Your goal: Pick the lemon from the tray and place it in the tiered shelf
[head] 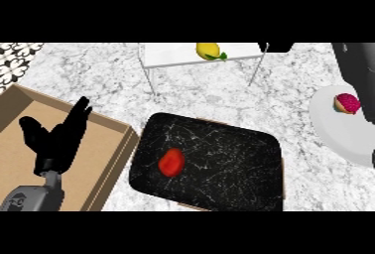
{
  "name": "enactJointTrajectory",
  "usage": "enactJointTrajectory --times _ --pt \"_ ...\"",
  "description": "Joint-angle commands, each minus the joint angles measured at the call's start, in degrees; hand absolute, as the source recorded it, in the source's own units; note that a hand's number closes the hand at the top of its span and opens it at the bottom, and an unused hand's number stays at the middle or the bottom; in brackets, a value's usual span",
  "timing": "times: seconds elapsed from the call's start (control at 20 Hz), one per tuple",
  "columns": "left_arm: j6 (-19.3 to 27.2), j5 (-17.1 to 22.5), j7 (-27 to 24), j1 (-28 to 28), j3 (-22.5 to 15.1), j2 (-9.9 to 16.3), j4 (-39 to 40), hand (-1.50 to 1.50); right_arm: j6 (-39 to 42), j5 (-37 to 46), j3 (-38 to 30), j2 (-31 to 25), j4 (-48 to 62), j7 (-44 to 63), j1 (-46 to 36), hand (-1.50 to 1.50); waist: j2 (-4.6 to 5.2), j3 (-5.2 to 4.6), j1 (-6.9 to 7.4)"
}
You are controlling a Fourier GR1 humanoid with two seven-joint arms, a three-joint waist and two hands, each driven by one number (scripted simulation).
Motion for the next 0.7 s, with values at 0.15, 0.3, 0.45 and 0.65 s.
enactJointTrajectory --times 0.15,0.3,0.45,0.65 --pt "1.03 -0.74 4.28 2.99 -2.54 -2.54 4.13 0.00 -2.12 -3.03 -4.75 -7.76 -0.55 0.95 2.95 -1.50 0.04 -0.70 -1.67" --pt "-1.01 0.19 1.45 2.79 0.06 -0.99 7.41 0.00 0.24 -5.87 -7.39 -10.21 -1.05 -0.55 3.95 -1.50 0.30 -0.75 -1.54" --pt "-1.08 0.48 2.35 4.75 -0.12 -0.94 5.15 0.00 6.70 -6.63 -7.32 -13.33 -0.82 -1.53 7.67 -1.50 -0.02 -0.69 -1.72" --pt "-1.16 1.33 3.81 3.30 0.61 -1.02 4.78 0.00 13.35 -9.15 -9.21 -18.49 -1.25 -2.43 8.64 -1.50 0.03 -0.69 -1.86"
